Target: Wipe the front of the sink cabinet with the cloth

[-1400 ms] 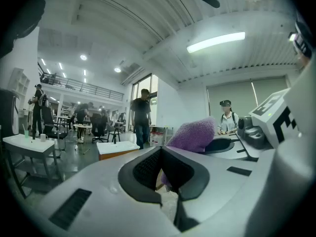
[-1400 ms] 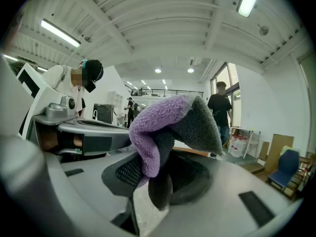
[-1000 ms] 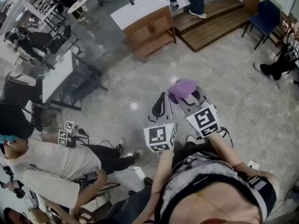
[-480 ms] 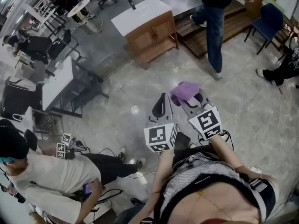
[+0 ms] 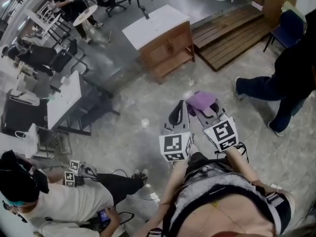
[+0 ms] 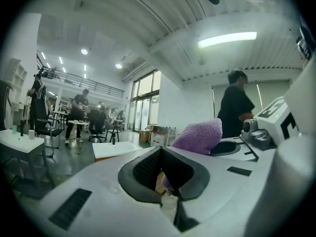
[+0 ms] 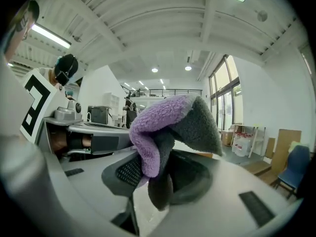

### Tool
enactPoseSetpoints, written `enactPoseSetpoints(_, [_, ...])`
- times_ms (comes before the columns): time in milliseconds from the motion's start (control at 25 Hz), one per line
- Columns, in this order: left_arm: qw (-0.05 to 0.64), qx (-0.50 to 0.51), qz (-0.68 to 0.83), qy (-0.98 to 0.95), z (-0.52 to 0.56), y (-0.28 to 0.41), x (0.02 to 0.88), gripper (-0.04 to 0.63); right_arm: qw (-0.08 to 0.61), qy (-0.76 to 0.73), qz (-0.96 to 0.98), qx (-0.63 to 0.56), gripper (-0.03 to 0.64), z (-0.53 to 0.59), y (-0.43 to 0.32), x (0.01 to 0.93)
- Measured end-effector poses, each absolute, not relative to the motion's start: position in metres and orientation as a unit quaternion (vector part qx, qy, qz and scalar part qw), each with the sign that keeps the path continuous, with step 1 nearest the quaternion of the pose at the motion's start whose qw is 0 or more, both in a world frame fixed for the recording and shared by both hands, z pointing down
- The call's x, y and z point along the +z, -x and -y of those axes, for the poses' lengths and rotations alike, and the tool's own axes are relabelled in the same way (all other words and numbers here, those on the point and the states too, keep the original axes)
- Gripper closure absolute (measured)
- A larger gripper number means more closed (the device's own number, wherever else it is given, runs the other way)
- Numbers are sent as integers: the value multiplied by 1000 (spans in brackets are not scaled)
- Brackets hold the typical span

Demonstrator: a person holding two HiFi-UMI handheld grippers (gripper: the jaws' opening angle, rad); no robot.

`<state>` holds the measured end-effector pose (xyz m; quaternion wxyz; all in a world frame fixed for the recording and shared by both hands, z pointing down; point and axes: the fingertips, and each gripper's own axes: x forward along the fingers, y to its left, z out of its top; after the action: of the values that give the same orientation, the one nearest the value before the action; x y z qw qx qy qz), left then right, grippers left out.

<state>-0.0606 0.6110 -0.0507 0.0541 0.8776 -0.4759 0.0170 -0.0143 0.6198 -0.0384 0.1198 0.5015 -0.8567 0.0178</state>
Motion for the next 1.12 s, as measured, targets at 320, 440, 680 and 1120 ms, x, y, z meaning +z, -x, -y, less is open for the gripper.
enactPoseSetpoints(320, [47, 26, 477, -877, -576, 92, -42, 595, 117, -493, 862, 23, 439, -581, 46, -28])
enactPoseSetpoints(440, [50, 24, 477, -877, -563, 106, -40, 595, 115, -494, 862, 24, 439, -567, 60, -25])
enactPoseSetpoints(680, [51, 25, 466, -883, -552, 108, -39, 595, 113, -501, 858, 32, 439, -553, 65, -25])
enactPoseSetpoints(1120, [68, 22, 479, -875, -503, 114, -34, 595, 113, -493, 862, 44, 437, -507, 65, -23])
